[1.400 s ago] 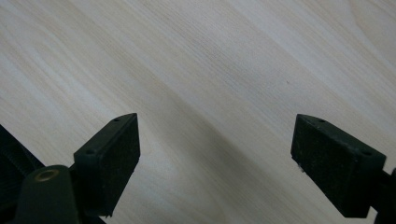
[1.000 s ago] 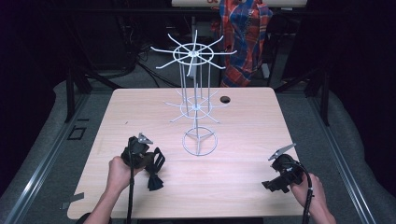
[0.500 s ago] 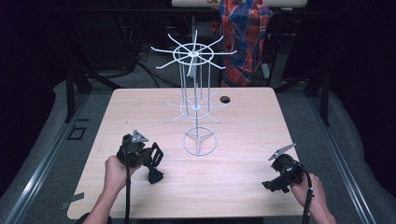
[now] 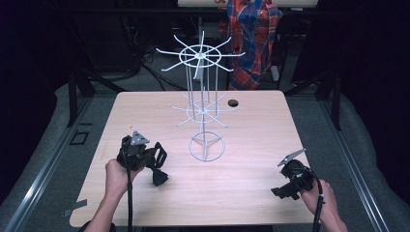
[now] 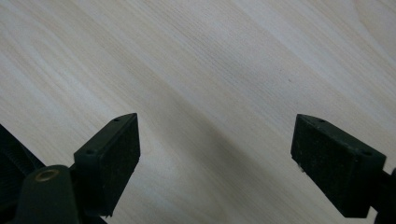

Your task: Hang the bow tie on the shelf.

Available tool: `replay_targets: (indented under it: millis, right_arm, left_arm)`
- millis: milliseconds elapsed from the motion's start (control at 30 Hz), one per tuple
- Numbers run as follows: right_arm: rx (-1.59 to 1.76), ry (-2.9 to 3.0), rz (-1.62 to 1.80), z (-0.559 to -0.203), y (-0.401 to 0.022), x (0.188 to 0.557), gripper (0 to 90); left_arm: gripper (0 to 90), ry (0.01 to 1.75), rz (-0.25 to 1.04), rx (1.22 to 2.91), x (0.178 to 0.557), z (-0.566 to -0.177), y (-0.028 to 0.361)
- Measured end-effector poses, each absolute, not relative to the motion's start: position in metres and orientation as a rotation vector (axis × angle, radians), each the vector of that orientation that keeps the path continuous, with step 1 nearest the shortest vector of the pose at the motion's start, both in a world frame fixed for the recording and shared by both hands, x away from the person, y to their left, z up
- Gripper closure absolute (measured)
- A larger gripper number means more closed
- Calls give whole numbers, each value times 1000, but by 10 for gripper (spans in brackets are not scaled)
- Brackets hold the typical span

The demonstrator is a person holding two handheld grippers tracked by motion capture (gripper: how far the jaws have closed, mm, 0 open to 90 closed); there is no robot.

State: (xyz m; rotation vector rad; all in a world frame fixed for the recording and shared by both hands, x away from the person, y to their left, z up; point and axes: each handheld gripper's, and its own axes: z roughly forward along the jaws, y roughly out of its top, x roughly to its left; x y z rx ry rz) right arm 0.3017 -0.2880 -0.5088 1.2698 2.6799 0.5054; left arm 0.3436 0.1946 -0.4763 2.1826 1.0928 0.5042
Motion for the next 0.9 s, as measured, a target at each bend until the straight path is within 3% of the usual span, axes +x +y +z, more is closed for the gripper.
replay_targets:
  millis: [900]
  right_arm:
    - [1280,2687,487,-511,-288,303,156]
  left_arm:
    - [875,1063,534,2129,355,-458,193]
